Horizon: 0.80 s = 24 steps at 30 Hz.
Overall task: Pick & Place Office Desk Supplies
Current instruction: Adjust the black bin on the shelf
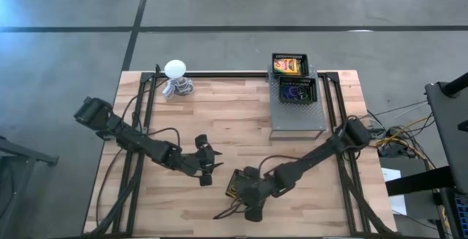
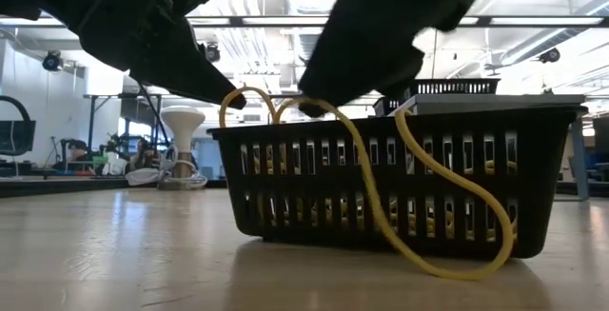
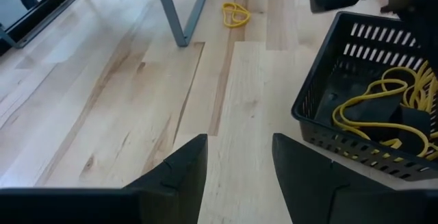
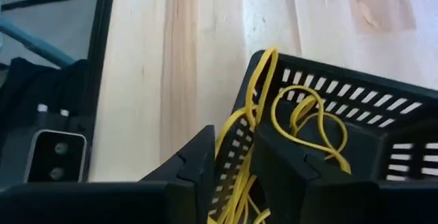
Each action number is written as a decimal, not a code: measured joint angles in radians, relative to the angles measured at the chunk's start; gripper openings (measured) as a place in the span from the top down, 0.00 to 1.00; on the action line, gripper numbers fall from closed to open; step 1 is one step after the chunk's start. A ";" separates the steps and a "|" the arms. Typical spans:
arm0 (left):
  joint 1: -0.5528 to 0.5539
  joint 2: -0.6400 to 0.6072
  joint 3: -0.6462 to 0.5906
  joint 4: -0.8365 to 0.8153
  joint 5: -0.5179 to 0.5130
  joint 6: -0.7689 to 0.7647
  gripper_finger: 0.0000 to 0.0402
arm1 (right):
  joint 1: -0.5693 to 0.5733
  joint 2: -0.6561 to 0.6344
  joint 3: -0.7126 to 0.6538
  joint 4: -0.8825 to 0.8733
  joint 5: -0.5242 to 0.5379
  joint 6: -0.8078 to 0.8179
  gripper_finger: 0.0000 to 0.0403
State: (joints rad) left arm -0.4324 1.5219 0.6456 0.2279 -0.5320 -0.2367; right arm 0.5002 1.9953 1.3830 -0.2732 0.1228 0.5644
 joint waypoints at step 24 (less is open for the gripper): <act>0.000 0.000 -0.012 0.016 0.000 0.001 0.58 | -0.012 -0.229 0.037 -0.220 0.208 -0.082 0.98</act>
State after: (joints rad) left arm -0.4320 1.5219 0.6334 0.2435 -0.5320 -0.2359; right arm 0.4886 1.7664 1.4198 -0.4932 0.3311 0.4824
